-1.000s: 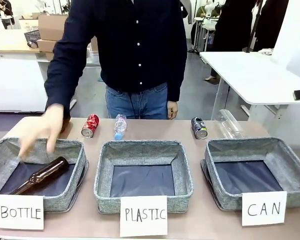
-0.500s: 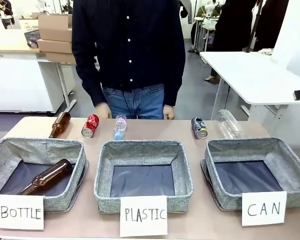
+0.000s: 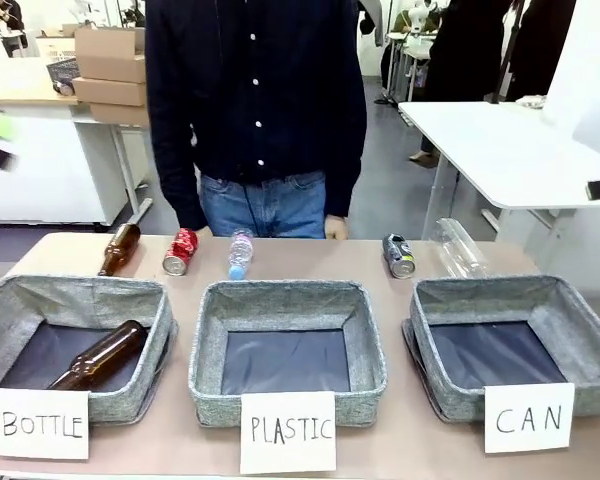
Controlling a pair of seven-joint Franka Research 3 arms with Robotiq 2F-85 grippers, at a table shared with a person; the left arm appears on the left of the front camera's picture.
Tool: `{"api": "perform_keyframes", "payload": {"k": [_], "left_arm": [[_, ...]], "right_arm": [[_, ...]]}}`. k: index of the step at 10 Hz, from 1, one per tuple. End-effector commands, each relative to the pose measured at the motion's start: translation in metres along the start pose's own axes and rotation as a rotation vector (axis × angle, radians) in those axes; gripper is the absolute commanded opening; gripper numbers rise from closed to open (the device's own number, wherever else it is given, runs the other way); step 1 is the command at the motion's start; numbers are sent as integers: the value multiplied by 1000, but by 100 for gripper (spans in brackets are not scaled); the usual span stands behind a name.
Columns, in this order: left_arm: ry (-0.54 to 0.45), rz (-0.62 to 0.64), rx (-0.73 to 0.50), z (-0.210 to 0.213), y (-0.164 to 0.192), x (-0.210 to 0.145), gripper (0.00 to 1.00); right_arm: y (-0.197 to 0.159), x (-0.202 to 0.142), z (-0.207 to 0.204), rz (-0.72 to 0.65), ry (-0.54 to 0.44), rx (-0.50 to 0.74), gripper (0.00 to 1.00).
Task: Sort the can waste into the basket.
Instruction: Pick up the can waste from the table and place it in the right Fabric basket.
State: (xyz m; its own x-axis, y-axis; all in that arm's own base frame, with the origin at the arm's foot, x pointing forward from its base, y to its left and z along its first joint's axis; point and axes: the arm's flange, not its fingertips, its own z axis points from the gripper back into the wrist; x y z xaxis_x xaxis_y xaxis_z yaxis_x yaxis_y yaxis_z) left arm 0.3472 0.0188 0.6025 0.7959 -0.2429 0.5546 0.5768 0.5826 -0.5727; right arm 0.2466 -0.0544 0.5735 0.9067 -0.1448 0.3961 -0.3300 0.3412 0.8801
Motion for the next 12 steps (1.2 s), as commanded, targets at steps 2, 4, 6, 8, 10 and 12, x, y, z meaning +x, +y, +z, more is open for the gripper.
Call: {"api": "perform_keyframes", "payload": {"k": [2, 4, 6, 8, 10, 12], "left_arm": [[181, 146, 146, -59, 50, 46, 100], [119, 81, 369, -124, 85, 47, 100], [149, 95, 267, -109, 79, 51, 100], [149, 95, 267, -109, 79, 51, 100], [204, 193, 339, -161, 118, 77, 100], [252, 245, 433, -195, 168, 111, 100]], "right_arm": [[1, 3, -1, 28, -10, 20, 100], [1, 3, -1, 28, -10, 20, 100], [1, 3, -1, 28, -10, 20, 100], [1, 3, -1, 28, -10, 20, 100], [1, 3, -1, 28, -10, 20, 100], [1, 3, -1, 28, -10, 20, 100]]}}
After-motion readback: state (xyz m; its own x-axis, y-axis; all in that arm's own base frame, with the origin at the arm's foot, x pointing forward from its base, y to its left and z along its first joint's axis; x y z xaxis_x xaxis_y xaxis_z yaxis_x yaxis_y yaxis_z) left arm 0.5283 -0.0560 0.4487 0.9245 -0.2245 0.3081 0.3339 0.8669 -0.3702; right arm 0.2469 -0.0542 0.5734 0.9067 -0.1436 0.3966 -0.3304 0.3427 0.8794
